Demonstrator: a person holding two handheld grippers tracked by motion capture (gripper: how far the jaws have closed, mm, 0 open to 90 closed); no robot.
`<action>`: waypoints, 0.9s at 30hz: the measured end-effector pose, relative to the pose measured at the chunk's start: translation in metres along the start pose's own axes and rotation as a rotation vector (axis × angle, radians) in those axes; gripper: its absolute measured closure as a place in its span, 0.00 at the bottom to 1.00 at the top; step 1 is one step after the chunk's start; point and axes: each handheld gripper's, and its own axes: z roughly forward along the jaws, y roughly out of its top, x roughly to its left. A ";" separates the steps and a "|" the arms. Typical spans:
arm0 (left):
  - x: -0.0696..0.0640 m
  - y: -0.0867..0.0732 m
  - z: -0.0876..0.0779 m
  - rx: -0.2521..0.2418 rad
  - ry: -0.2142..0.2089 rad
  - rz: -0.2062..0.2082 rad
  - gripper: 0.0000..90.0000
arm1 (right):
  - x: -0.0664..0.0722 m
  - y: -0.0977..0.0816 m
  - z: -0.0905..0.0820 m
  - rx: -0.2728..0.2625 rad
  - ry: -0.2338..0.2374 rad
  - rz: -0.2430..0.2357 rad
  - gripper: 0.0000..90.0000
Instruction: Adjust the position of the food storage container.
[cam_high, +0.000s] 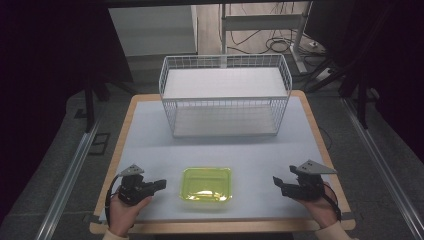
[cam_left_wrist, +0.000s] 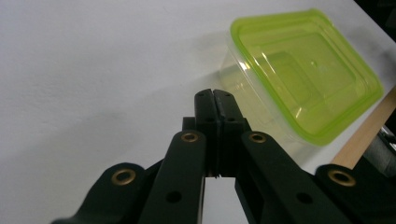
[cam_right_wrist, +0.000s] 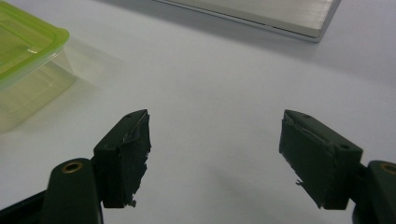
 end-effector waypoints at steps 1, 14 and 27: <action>-0.002 -0.001 0.001 0.007 -0.005 0.004 1.00 | 0.000 0.000 0.000 0.000 0.000 0.000 0.28; -0.016 -0.004 0.017 0.079 -0.052 0.041 1.00 | 0.000 0.000 0.001 0.002 -0.003 -0.001 0.28; -0.022 -0.004 0.028 0.110 -0.067 0.051 1.00 | 0.000 0.000 0.001 0.002 -0.007 -0.005 0.28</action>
